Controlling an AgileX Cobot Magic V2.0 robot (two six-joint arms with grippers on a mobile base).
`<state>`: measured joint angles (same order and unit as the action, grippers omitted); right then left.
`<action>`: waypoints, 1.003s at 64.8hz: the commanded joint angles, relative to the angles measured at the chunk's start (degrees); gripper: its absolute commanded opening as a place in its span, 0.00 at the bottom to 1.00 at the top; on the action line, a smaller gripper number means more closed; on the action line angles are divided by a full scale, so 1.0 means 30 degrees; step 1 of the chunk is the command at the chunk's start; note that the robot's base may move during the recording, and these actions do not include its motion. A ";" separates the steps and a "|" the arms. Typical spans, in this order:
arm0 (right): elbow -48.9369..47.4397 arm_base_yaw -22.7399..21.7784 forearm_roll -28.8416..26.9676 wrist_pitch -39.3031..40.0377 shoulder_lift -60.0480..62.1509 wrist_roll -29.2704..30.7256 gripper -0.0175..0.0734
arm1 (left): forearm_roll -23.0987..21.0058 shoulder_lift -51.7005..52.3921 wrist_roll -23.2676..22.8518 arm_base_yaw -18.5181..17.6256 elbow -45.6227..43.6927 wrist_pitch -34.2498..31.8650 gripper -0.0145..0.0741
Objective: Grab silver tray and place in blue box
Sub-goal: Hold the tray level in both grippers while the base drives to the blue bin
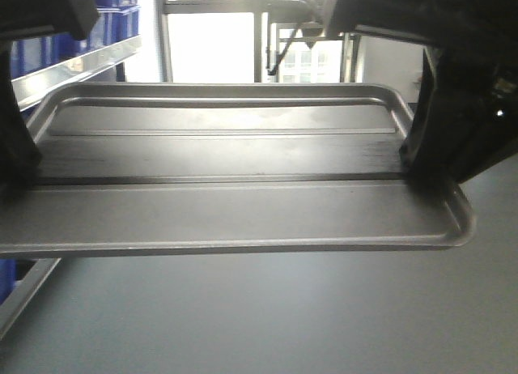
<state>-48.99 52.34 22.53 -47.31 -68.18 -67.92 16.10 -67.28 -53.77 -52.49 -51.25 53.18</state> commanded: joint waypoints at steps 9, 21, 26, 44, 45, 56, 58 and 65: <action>-0.0483 -0.0129 0.1074 0.0171 0.0512 -0.0043 0.26 | 0.0476 0.0431 0.0007 -0.0129 -0.0491 -0.0011 0.15; -0.0483 -0.0129 0.1074 0.0171 0.0512 -0.0043 0.26 | 0.0476 0.0431 0.0007 -0.0129 -0.0491 -0.0011 0.15; -0.0483 -0.0129 0.1074 0.0171 0.0512 -0.0043 0.26 | 0.0476 0.0431 0.0007 -0.0129 -0.0491 -0.0011 0.15; -0.0483 -0.0129 0.1074 0.0171 0.0512 -0.0043 0.26 | 0.0476 0.0431 0.0007 -0.0129 -0.0491 -0.0011 0.15; -0.0483 -0.0129 0.1074 0.0171 0.0512 -0.0043 0.26 | 0.0476 0.0431 0.0007 -0.0129 -0.0491 -0.0011 0.15; -0.0483 -0.0129 0.1074 0.0171 0.0512 -0.0043 0.26 | 0.0476 0.0431 0.0007 -0.0129 -0.0491 -0.0011 0.15; -0.0483 -0.0129 0.1074 0.0171 0.0512 -0.0043 0.26 | 0.0476 0.0431 0.0007 -0.0129 -0.0491 -0.0011 0.15; -0.0483 -0.0129 0.1075 0.0152 0.0512 -0.0043 0.26 | 0.0476 0.0431 0.0007 -0.0129 -0.0491 -0.0011 0.15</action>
<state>-48.99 52.34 22.53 -47.42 -68.18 -67.92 16.07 -67.28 -53.77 -52.49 -51.25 53.18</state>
